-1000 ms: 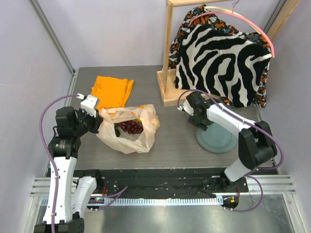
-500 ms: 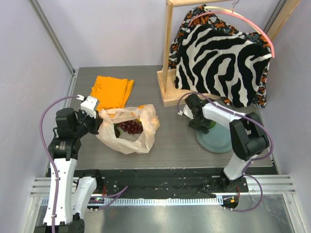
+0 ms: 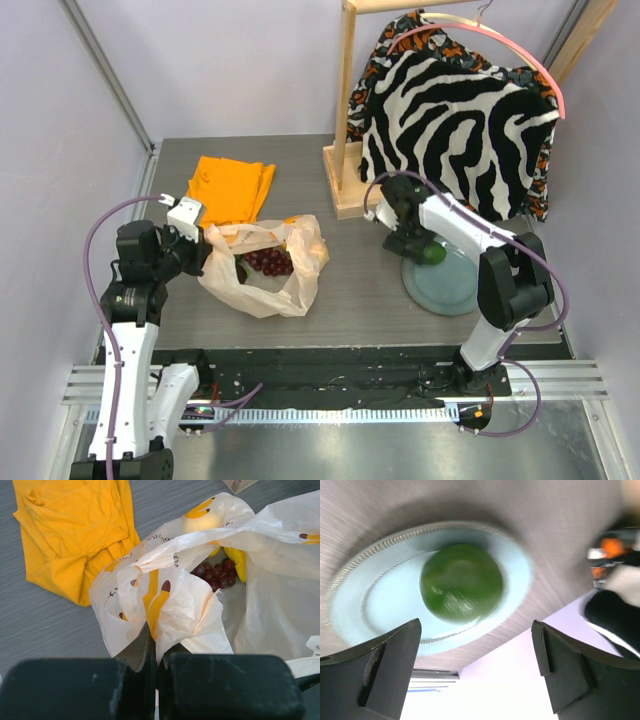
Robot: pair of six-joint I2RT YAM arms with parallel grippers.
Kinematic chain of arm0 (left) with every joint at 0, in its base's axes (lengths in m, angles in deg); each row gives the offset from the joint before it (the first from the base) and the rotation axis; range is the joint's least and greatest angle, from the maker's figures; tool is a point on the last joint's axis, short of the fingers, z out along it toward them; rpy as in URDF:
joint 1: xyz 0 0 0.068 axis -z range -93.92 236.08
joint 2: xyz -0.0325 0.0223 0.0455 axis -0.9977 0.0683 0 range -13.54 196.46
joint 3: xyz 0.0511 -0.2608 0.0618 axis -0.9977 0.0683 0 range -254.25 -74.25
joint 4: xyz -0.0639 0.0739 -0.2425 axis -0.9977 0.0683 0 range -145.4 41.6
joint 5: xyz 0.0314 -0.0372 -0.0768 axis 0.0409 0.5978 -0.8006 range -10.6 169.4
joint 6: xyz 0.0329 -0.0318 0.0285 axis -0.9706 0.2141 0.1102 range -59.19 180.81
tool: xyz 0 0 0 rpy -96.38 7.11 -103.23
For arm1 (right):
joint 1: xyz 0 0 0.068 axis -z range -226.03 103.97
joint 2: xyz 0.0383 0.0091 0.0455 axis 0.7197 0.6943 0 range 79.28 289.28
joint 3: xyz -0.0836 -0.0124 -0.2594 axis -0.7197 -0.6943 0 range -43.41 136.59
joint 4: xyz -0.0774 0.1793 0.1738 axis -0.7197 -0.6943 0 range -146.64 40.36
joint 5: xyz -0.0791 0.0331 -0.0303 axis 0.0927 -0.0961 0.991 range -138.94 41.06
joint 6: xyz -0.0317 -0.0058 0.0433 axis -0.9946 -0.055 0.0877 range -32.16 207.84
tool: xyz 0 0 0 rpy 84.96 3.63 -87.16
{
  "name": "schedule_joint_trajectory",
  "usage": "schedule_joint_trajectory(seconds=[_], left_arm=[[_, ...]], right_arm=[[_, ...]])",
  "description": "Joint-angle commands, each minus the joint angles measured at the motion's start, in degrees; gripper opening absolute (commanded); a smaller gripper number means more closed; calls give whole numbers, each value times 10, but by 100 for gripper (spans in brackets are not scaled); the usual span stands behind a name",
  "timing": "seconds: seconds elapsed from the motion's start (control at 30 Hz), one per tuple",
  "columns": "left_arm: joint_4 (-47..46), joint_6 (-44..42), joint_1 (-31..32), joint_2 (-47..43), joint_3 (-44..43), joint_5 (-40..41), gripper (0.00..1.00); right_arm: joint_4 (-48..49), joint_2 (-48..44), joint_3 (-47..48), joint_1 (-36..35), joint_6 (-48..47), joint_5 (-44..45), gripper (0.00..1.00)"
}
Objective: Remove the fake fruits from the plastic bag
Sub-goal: Place the fake fruit on the plate, then take out the fake fruit from the plastic bag.
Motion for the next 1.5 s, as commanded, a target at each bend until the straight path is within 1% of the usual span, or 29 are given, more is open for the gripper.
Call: schedule_joint_trajectory(seconds=[0.0,0.03,0.07,0.1,0.13,0.17,0.2,0.23,0.27,0.3,0.33,0.4,0.43,0.47,0.5,0.6,0.63,0.67,0.77,0.83,1.0,1.13,1.2,1.27,1.4,1.47], left_arm=[[-20,8,2,-7,0,-8,0],[-20,9,2,-8,1,-8,0],[-20,12,2,-7,1,-8,0],[-19,17,2,-6,1,-9,0],[-21,20,1,-6,0,-8,0],[-20,22,2,-5,-1,-8,0],[-20,28,2,-4,-2,-6,0],[-21,29,1,-3,-5,-5,0],[-20,34,2,-3,-7,-5,0],[-20,43,2,-3,-9,-4,0],[-21,50,2,-3,-10,-2,0],[-21,63,1,-4,-14,-2,0],[-22,83,1,-3,-16,1,0],[-23,93,1,-3,-18,3,0],[-20,104,1,-4,-21,3,0],[-16,131,1,-7,-22,-15,0],[-11,135,1,-9,-24,-14,0],[-6,138,1,-12,-25,-10,0],[7,137,-2,-18,-29,-6,0],[7,141,-6,-25,-29,-7,0],[-4,160,-17,-25,-27,-18,0],[-6,165,-20,-25,-28,-20,0],[-5,165,-20,-25,-27,-21,0],[-3,167,-19,-24,-26,-21,0],[-9,171,-20,-21,-27,-20,0],[-9,171,-22,-18,-28,-19,0]], right_arm=[[-146,-15,200,-1,62,-90,100],[-176,-10,237,-1,75,-170,100],[-202,-5,306,-5,83,-209,100],[-234,5,337,-10,93,-261,100],[-242,7,364,-29,107,-327,100],[-241,7,410,-49,113,-343,100],[-225,7,430,-71,116,-348,99],[-215,7,451,-127,117,-348,98],[-204,8,486,-151,108,-348,97],[-174,13,499,-173,106,-342,95],[-158,14,513,-218,106,-337,95],[-116,25,535,-249,99,-352,92],[-100,30,534,-260,101,-364,86],[-82,34,518,-275,103,-385,83],[-44,36,507,-283,112,-388,80],[19,62,470,-295,147,-390,64],[28,74,464,-295,153,-391,60],[31,97,459,-295,155,-395,48],[31,136,459,-296,161,-421,31],[38,149,457,-299,166,-436,27],[46,186,460,-313,168,-426,25],[52,208,445,-318,165,-382,25],[67,216,426,-319,168,-328,24],[82,233,414,-318,174,-265,21],[92,277,436,-316,161,-225,21],[96,302,451,-313,159,-219,21]])
